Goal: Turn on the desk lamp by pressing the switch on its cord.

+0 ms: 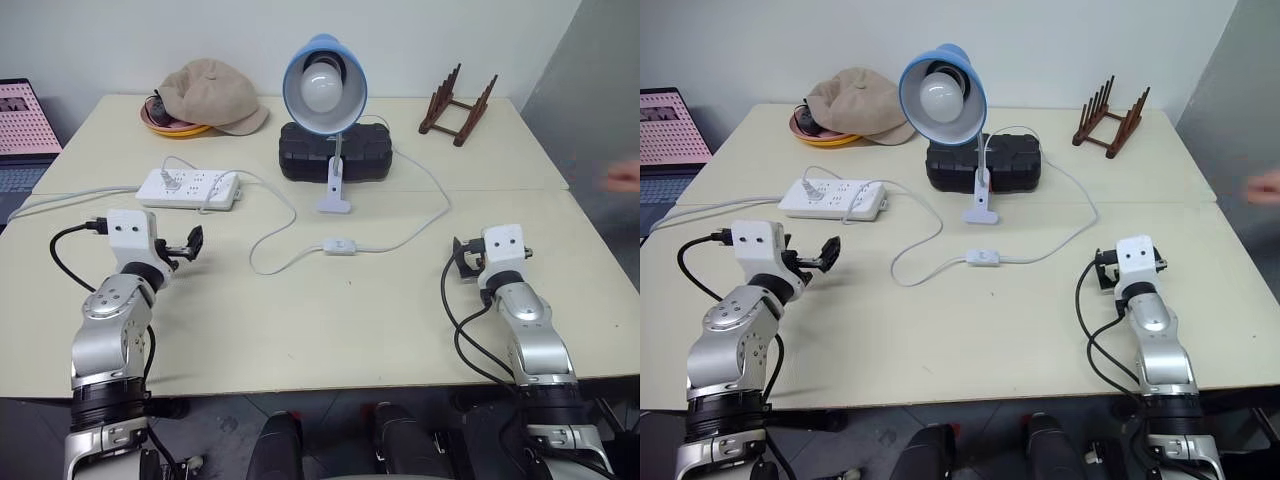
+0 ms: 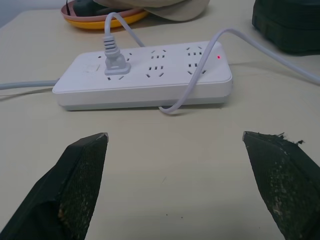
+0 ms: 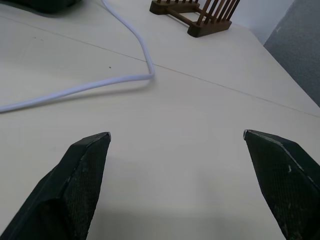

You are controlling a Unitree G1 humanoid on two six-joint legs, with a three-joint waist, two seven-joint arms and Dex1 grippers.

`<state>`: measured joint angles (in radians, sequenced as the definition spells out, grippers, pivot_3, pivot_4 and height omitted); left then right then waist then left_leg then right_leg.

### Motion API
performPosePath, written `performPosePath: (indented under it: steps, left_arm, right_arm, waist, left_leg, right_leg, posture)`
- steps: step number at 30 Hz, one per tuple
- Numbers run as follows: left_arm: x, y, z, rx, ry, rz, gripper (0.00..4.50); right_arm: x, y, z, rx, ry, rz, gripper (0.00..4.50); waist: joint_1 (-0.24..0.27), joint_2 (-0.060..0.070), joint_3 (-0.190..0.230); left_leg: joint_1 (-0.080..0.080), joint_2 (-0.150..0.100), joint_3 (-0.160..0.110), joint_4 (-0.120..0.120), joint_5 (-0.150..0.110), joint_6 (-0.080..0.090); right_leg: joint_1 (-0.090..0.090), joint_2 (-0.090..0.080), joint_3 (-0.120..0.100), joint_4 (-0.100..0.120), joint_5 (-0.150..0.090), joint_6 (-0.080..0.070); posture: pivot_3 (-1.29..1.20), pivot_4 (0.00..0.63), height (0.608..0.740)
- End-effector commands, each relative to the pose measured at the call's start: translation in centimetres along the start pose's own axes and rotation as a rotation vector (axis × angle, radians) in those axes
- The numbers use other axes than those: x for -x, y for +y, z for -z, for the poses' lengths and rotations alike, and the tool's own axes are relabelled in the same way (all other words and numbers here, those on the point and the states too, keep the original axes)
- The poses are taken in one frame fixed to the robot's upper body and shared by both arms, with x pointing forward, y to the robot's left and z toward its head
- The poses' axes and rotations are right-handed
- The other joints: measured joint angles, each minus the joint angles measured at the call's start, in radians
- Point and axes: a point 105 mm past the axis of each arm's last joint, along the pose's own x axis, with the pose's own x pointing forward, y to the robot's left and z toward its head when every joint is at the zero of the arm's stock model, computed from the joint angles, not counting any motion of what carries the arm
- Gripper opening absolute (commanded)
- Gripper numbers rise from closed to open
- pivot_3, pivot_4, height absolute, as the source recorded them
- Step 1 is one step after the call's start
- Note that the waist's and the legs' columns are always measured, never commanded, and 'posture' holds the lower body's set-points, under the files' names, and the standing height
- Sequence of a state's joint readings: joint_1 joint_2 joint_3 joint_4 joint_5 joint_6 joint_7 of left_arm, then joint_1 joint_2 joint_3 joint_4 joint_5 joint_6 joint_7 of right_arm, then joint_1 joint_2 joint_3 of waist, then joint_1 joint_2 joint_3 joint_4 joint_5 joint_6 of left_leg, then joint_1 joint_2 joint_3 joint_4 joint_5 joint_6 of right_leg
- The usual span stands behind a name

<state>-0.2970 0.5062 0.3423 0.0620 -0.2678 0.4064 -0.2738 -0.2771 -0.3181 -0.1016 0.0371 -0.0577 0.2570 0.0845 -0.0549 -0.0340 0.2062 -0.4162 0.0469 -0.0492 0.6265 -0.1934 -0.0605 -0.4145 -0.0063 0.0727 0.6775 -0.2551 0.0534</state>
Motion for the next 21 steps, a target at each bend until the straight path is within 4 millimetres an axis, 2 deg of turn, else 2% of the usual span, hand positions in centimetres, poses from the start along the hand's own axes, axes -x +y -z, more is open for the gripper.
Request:
performPosePath:
  steps: [1, 4, 6, 9, 12, 15, 17, 19, 21]
  left_arm:
    - [0.5, 0.3, -1.9, -0.045, -0.056, 0.012, 4.5]
    - [0.6, 0.0, -2.7, -0.062, -0.071, 0.05, 4.5]
    - [0.6, -0.9, -3.4, -0.053, -0.073, 0.143, 4.5]
    - [1.1, -4.3, -4.4, -0.095, -0.038, 0.435, 4.5]
    - [1.7, -7.3, -4.7, -0.228, 0.03, 0.71, 4.5]
    - [1.5, -9.6, -4.9, -0.313, 0.082, 0.914, 4.5]
    - [1.0, -11.7, -4.6, -0.362, 0.111, 1.062, 4.5]
    - [0.7, -13.4, -4.6, -0.384, 0.13, 1.177, 4.5]
    - [-0.4, -14.6, -4.7, -0.429, 0.111, 1.21, 4.5]
  right_arm:
    - [-0.1, -1.0, -1.9, 0.009, -0.07, 0.025, 4.46]
    - [-0.1, -0.9, -2.5, 0.011, -0.087, -0.014, 4.46]
    - [0.0, -0.5, -3.0, 0.023, -0.111, -0.074, 4.46]
    - [1.1, 2.0, -5.6, -0.002, -0.202, -0.316, 4.46]
    - [3.6, 5.0, -7.7, -0.036, -0.247, -0.641, 4.46]
    - [6.1, 6.7, -8.0, -0.042, -0.214, -0.895, 4.46]
    - [7.3, 7.4, -7.7, -0.019, -0.173, -0.994, 4.46]
    - [8.1, 7.8, -7.6, 0.0, -0.147, -1.04, 4.46]
    - [8.5, 8.0, -7.6, -0.011, -0.134, -1.043, 4.46]
  waist:
    - [0.0, 0.0, 0.0]
    - [0.0, 0.0, 0.0]
    - [-0.001, 0.0, 0.0]
    - [-0.002, 0.0, 0.0]
    - [-0.002, 0.0, 0.0]
    - [0.004, 0.0, 0.0]
    - [0.006, 0.0, 0.0]
    - [0.013, 0.0, 0.0]
    - [0.014, 0.0, 0.0]
  left_leg:
    - [0.0, 0.0, 0.0, 0.0, 0.0, 0.0]
    - [0.0, 0.0, 0.0, 0.0, 0.0, 0.0]
    - [0.0, 0.0, 0.0, 0.0, 0.0, 0.0]
    - [0.0, 0.0, 0.0, 0.0, 0.0, 0.0]
    - [0.0, 0.0, 0.0, -0.001, 0.0, 0.0]
    - [0.0, 0.0, -0.001, -0.001, 0.0, 0.0]
    - [0.0, 0.0, -0.001, -0.001, 0.0, 0.0]
    - [-0.001, 0.0, -0.001, 0.0, 0.0, 0.0]
    - [-0.001, 0.0, 0.0, 0.0, 0.0, 0.0]
  right_leg:
    - [0.0, 0.0, 0.0, 0.0, 0.0, 0.0]
    - [0.0, 0.0, 0.0, 0.0, 0.0, 0.0]
    - [0.0, 0.0, 0.0, 0.0, 0.0, 0.0]
    - [0.0, 0.0, 0.0, 0.0, 0.0, 0.0]
    - [0.0, 0.0, -0.001, 0.0, 0.0, 0.0]
    - [0.0, 0.0, -0.001, -0.002, -0.003, -0.004]
    - [0.001, 0.0, -0.001, -0.003, -0.003, -0.005]
    - [0.001, 0.0, -0.002, -0.004, -0.003, -0.005]
    - [0.001, 0.0, -0.001, -0.005, -0.003, -0.006]
  posture:
    - [0.0, 0.15, 0.74]
    - [0.0, 0.15, 0.74]
    - [0.0, 0.15, 0.74]
    - [0.0, 0.15, 0.74]
    - [0.0, 0.15, 0.74]
    - [0.0, 0.15, 0.74]
    - [0.0, 0.15, 0.74]
    - [0.0, 0.15, 0.74]
    - [0.0, 0.15, 0.74]
